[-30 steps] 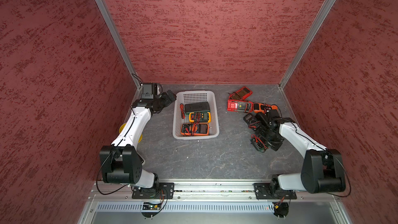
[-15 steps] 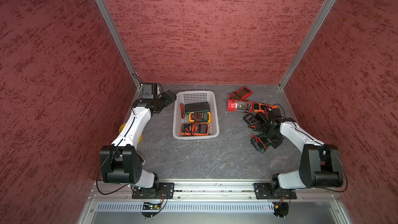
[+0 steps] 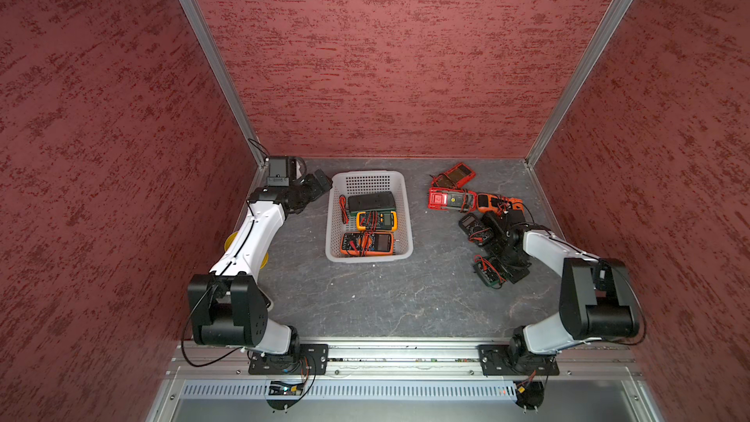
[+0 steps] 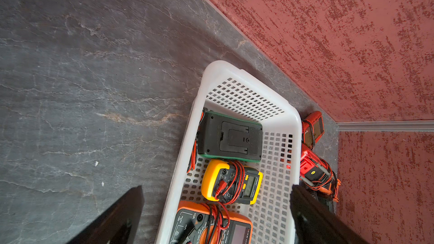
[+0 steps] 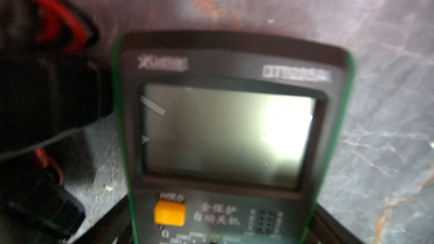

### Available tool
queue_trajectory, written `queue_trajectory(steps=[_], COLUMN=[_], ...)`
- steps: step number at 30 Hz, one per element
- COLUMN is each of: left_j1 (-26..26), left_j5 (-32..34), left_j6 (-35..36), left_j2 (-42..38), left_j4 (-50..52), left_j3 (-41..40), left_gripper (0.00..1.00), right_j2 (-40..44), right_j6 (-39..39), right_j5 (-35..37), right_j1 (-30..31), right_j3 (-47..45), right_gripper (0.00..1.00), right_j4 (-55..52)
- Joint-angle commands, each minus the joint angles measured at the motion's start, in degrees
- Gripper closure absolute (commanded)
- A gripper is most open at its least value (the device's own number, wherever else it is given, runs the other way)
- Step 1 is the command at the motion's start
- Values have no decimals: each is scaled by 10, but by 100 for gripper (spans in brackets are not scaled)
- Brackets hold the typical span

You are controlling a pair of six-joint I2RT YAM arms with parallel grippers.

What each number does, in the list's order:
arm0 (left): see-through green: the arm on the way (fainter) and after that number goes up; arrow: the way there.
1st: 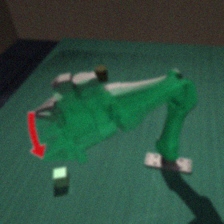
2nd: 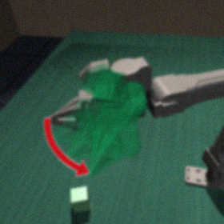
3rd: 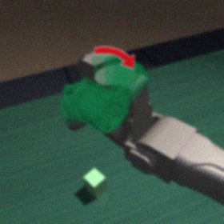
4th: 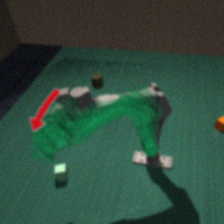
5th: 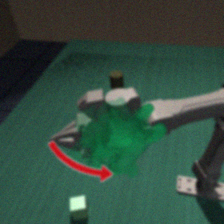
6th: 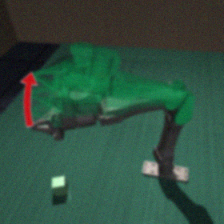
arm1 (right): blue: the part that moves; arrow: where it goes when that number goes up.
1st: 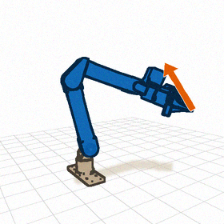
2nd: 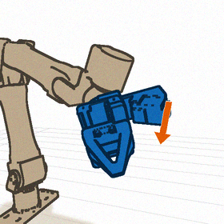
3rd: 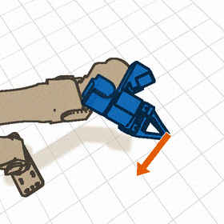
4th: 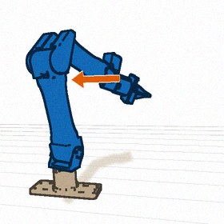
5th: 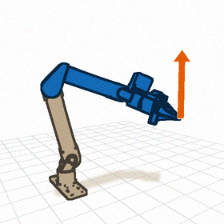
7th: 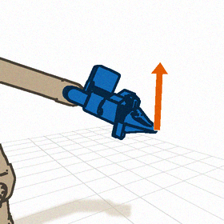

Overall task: Put the multimeter into the basket
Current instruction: Pick up the multimeter from the center of the board.

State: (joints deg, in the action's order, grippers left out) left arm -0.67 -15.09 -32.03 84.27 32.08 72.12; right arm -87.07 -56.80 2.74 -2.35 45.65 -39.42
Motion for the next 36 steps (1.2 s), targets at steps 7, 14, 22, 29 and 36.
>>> queue_trajectory(steps=[7, 14, 22, 29, 36], left_j1=[-2, 0, 4, 7, 7], left_j5=[2, 1, -6, -20, -26], left_j6=[9, 7, 1, -10, -11], left_j2=[-6, -4, -1, 2, -3], left_j4=[-9, -9, -14, -33, -34], left_j3=[-1, -2, -5, -15, -22], left_gripper=[0, 0, 0, 0, 0], right_j2=[72, 176, 283, 312, 209], right_j6=[2, 35, 96, 189, 318], right_j5=[27, 53, 69, 44, 39], right_j1=[-4, -4, 2, 58, 173], right_j3=[-36, -25, 29, 110, 231], right_gripper=[56, 90, 100, 100, 100], right_j4=[-18, -66, -103, -40, 21])
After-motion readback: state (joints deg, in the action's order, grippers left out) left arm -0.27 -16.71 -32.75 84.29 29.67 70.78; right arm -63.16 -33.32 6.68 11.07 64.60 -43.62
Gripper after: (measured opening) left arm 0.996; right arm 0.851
